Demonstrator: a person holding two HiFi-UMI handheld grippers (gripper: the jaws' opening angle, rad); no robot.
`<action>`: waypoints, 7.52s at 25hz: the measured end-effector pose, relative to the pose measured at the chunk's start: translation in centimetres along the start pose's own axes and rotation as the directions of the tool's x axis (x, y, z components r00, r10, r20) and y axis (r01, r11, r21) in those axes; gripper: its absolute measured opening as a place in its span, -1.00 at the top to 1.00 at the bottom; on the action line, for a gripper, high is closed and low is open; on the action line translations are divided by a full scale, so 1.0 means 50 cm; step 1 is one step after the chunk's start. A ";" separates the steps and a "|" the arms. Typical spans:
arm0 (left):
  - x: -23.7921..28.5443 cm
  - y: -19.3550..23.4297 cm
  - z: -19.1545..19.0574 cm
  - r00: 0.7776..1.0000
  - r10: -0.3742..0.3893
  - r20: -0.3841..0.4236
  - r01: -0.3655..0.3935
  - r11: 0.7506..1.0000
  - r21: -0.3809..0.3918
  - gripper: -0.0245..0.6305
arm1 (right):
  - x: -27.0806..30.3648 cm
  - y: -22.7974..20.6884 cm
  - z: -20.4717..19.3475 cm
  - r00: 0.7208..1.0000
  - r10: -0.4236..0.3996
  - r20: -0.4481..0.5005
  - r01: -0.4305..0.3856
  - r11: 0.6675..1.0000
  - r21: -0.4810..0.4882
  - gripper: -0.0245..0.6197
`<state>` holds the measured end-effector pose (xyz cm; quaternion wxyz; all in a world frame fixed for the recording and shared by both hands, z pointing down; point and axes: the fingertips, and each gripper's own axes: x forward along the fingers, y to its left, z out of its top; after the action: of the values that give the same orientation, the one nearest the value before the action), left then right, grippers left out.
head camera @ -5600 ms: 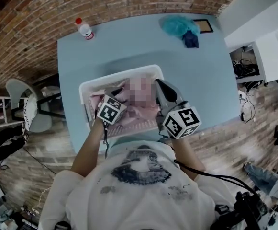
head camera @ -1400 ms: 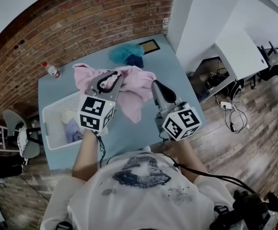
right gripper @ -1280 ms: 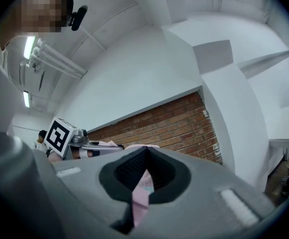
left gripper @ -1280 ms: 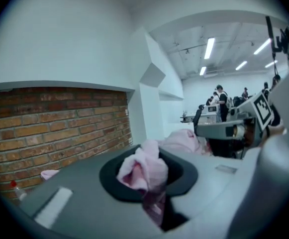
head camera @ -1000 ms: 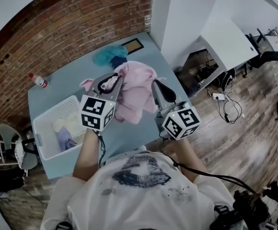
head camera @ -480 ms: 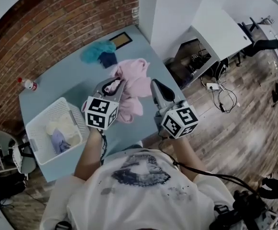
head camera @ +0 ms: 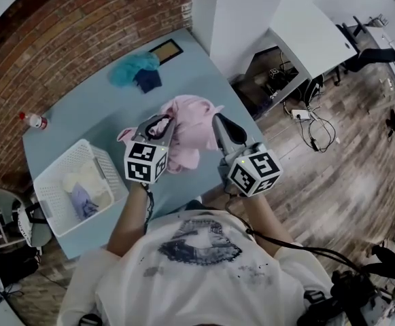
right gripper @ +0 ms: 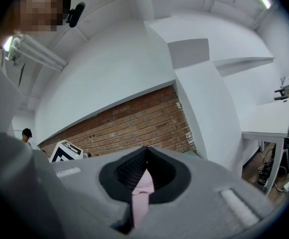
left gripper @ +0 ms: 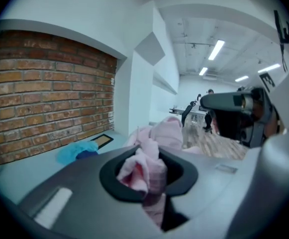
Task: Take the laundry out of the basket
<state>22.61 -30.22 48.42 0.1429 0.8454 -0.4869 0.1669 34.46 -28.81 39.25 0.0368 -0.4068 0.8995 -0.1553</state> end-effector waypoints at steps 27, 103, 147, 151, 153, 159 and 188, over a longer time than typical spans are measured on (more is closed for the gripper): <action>0.098 0.025 -0.169 0.996 0.062 -0.069 -0.065 0.997 -0.039 0.74 | -0.010 -0.052 -0.072 0.995 -0.059 -0.076 0.062 0.998 0.032 0.93; -0.321 0.133 0.038 0.904 0.334 0.269 -0.316 0.943 -0.109 0.96 | 0.107 0.217 -0.031 0.972 0.233 -0.039 -0.234 0.972 -0.017 0.93; -0.672 0.495 -0.371 0.981 0.130 -0.143 -0.158 0.965 -0.207 0.15 | 0.399 0.758 -0.261 0.941 0.307 -0.141 -0.306 0.951 0.030 0.93; -0.650 0.483 -0.397 0.981 0.049 -0.186 -0.085 0.977 -0.195 -0.28 | 0.403 0.760 -0.267 0.947 0.291 -0.137 -0.289 0.957 0.032 0.93; -0.638 0.475 -0.410 0.978 -0.003 -0.209 -0.037 0.982 -0.187 -0.45 | 0.404 0.757 -0.271 0.950 0.283 -0.136 -0.281 0.959 0.035 0.93; -0.605 0.452 -0.449 0.946 -0.127 -0.298 0.077 0.982 -0.173 -0.65 | 0.405 0.736 -0.280 0.959 0.250 -0.136 -0.246 0.968 0.048 0.93; -0.458 0.432 -0.736 0.706 -0.287 -0.648 0.255 0.956 -0.145 -0.68 | 0.435 0.669 -0.321 0.970 0.181 -0.160 -0.168 0.981 0.093 0.93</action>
<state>-12.25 -8.07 73.74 0.3477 0.7895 -0.2785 0.4221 -7.24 -20.18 45.46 -0.0096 -0.3096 0.9249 -0.2203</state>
